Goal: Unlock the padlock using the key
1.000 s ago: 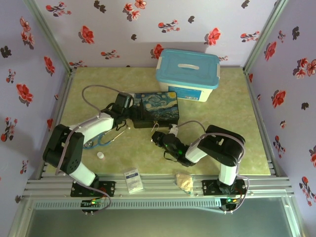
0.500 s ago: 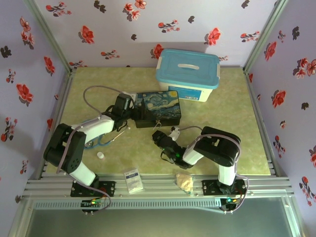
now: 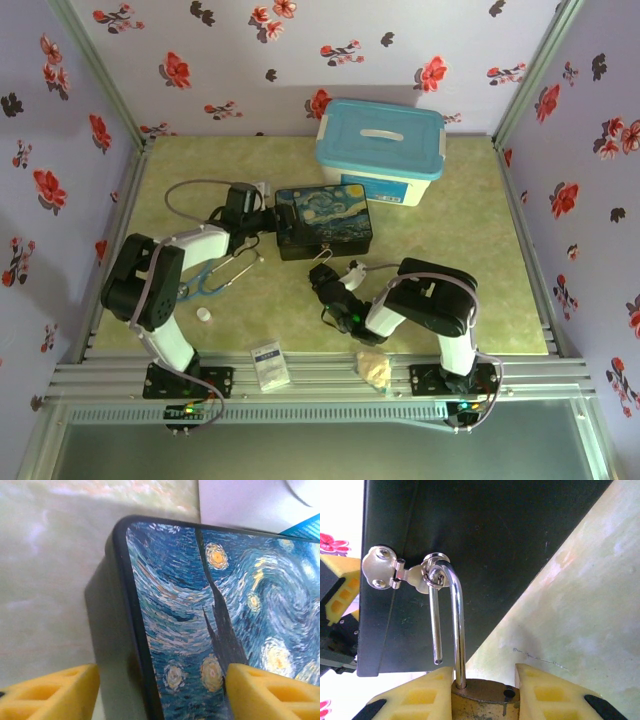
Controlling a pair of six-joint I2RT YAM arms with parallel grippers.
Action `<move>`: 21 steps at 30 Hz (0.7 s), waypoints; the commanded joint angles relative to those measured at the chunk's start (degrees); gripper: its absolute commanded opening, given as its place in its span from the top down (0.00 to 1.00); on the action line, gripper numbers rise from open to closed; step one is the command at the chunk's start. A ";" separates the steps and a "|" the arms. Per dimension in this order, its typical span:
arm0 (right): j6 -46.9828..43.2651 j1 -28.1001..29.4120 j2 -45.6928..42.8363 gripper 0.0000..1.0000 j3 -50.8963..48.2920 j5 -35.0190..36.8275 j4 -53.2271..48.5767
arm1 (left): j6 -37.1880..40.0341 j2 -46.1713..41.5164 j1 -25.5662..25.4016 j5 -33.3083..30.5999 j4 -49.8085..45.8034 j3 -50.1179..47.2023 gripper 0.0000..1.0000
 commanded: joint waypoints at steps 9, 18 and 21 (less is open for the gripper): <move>4.59 -1.75 5.17 0.84 4.74 6.80 -3.68 | 6.25 1.08 -0.05 -1.92 -5.94 -0.52 0.53; 8.02 -4.42 6.80 0.86 4.10 9.75 3.05 | 11.11 1.79 0.60 -4.33 -9.47 -1.18 0.59; 6.64 -5.05 5.30 0.86 3.50 10.26 3.28 | 11.14 2.07 0.74 -4.46 -9.45 -1.33 0.62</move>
